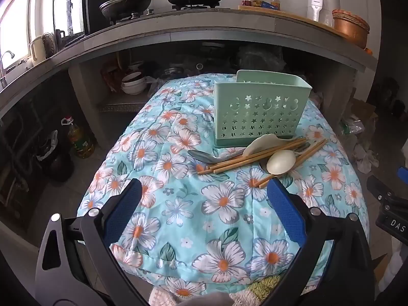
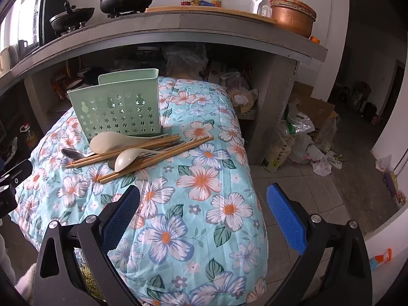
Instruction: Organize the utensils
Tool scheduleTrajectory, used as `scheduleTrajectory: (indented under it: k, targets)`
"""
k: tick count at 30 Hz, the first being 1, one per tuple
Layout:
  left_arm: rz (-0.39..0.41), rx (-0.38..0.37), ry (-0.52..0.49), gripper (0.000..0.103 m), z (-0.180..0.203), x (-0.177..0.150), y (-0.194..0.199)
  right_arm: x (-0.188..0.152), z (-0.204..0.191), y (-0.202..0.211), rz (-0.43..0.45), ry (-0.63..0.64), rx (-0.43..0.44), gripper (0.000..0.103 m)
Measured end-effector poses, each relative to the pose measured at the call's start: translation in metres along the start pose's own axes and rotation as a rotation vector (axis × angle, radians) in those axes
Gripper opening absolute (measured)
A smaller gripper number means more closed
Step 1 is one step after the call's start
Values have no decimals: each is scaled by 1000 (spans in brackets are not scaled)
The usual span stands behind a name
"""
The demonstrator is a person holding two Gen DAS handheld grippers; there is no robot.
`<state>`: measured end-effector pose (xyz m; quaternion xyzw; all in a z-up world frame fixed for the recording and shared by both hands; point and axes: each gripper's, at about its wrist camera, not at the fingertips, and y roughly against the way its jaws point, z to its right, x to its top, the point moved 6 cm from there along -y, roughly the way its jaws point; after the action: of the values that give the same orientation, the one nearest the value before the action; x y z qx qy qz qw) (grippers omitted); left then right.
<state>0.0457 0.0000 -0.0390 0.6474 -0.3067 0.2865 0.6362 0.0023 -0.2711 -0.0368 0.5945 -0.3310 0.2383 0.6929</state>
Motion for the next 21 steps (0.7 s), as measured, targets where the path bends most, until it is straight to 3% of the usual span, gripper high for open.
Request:
scheduleTrajectory:
  k: [21]
  targets:
    - [-8, -1, -1, 95, 0, 0, 0, 0, -1, 0, -1, -1, 2, 97]
